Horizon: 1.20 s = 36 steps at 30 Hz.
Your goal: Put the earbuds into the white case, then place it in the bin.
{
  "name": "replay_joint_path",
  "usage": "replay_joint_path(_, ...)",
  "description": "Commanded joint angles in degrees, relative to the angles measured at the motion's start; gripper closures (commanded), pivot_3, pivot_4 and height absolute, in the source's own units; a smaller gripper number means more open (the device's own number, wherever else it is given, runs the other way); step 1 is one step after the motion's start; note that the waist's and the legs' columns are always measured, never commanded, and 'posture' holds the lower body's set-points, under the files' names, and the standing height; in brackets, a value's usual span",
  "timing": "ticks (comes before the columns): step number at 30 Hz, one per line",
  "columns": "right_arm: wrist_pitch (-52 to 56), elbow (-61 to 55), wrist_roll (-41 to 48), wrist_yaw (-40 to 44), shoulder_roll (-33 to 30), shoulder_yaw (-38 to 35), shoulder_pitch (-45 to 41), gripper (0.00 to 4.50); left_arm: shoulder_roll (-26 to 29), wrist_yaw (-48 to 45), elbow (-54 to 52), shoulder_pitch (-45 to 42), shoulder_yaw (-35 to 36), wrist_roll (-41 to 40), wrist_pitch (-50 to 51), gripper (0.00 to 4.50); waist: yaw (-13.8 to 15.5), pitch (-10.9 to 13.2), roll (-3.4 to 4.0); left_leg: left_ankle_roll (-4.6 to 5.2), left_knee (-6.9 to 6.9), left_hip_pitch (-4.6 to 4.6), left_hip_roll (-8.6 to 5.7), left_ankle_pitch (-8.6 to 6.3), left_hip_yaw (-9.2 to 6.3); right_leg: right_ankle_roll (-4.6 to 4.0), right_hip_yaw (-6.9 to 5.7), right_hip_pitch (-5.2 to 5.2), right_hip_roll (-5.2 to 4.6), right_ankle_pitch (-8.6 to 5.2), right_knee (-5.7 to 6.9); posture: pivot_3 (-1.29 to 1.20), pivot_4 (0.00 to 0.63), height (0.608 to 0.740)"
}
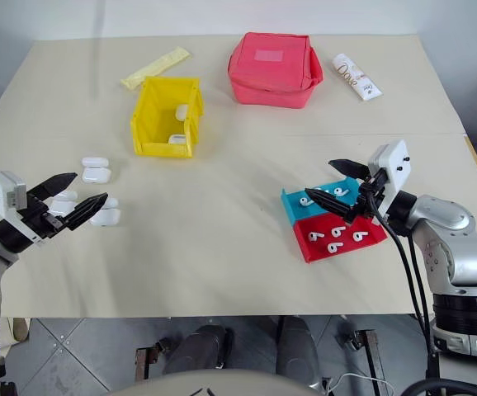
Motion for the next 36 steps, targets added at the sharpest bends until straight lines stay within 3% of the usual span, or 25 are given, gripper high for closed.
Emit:
replay_joint_path(1,-0.8,-1.2,0.5,0.5,-0.9,-2.2,-0.3,0.00,0.3,-0.2,-1.0,0.0,0.7,1.1,-3.4,0.05,0.0,0.0,0.00,0.00,0.00,0.00,0.00,0.00,0.00,0.00,0.00,0.00,0.00,0.00,0.00,0.00,0.150,0.740)
replay_joint_path(12,-1.6,-0.3,0.2,3.4,-1.4,-1.4,-0.8,0.00,0.6,0.6,-4.2,3.8,2.5,-0.5,-0.9,0.05,-0.1,0.0,0.00,0.01,-0.01,0.02,0.04,-0.02,0.07,0.00,0.09,-0.02,0.04,0.00,0.00,0.00,0.150,0.740)
replay_joint_path(20,-5.3,3.4,1.1,18.6,-8.5,-2.2,1.7,0.00,3.4,-3.3,-4.8,19.9,14.0,0.0,-0.3,0.05,-0.1,0.0,-0.08,0.04,0.01,0.12,0.41,-0.33,0.56,0.00,0.57,-0.09,0.44,0.00,-0.33,0.00,0.150,0.740)
replay_joint_path(25,-5.2,8.6,1.3,22.0,-11.7,-4.3,0.5,0.00,4.0,-6.9,-4.2,26.9,19.3,-1.4,0.7,0.05,0.0,0.1,-0.08,0.20,0.05,0.17,0.44,-0.52,0.83,-0.01,0.76,-0.09,0.47,0.02,-0.42,0.00,0.150,0.740)
replay_joint_path(33,-7.0,12.7,-0.4,25.2,-12.2,-2.4,-3.3,0.00,3.8,-9.7,-3.2,30.1,22.2,-1.7,1.2,0.05,0.0,0.1,-0.08,0.20,0.06,0.16,0.49,-0.60,0.91,-0.06,0.79,-0.10,0.48,0.00,-0.45,0.00,0.150,0.740)
replay_joint_path(36,-7.4,12.0,-0.5,25.9,-11.2,-0.6,-6.0,0.00,3.0,-7.4,-7.3,29.4,21.4,-2.0,2.7,0.05,-0.1,0.1,-0.07,0.14,0.05,0.16,0.55,-0.64,0.94,-0.05,0.81,-0.10,0.53,0.01,-0.45,0.00,0.150,0.740)
